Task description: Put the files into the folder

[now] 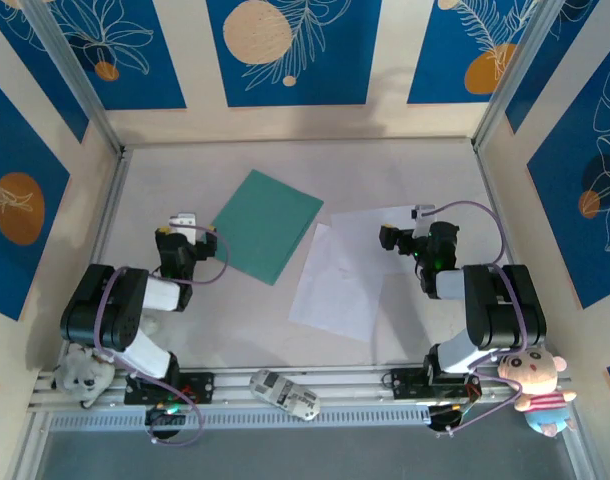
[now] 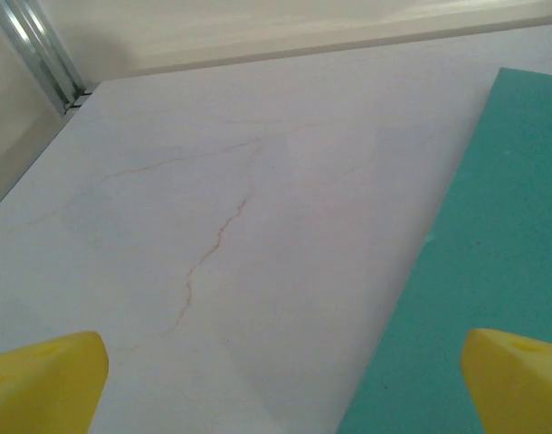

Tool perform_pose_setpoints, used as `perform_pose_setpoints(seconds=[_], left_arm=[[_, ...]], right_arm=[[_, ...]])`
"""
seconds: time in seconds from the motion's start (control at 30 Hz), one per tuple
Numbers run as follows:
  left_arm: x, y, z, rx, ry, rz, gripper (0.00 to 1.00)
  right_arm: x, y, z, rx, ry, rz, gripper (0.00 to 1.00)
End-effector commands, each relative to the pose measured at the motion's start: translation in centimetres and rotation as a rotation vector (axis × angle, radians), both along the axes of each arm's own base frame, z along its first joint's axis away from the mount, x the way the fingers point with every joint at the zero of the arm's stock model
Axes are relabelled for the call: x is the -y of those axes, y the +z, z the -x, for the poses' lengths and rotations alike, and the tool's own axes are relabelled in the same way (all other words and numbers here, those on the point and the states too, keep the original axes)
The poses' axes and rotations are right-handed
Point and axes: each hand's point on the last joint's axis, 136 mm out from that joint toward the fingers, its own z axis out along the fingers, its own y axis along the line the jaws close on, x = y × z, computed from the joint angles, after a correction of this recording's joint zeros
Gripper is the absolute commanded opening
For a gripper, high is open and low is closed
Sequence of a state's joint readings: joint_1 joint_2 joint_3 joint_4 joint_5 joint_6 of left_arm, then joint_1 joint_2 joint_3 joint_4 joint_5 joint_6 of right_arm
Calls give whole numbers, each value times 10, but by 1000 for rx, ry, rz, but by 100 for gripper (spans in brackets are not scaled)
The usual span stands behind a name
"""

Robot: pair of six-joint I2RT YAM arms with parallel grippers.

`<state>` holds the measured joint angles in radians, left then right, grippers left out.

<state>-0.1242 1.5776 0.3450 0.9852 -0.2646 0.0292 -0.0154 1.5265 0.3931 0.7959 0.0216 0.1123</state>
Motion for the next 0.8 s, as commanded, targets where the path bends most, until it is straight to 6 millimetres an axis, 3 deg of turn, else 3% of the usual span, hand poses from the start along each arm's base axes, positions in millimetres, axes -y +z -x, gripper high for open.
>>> perform_pose_setpoints(seconds=[0.0, 0.57, 0.77], left_arm=[[-2, 7, -3, 18, -5, 3, 100], [-1, 7, -3, 22, -8, 1, 100], [6, 19, 3, 50, -58, 0, 100]], right_arm=[[-1, 12, -8, 37, 16, 12, 99], [0, 14, -7, 42, 15, 9, 99], [9, 33, -3, 38, -20, -25, 99]])
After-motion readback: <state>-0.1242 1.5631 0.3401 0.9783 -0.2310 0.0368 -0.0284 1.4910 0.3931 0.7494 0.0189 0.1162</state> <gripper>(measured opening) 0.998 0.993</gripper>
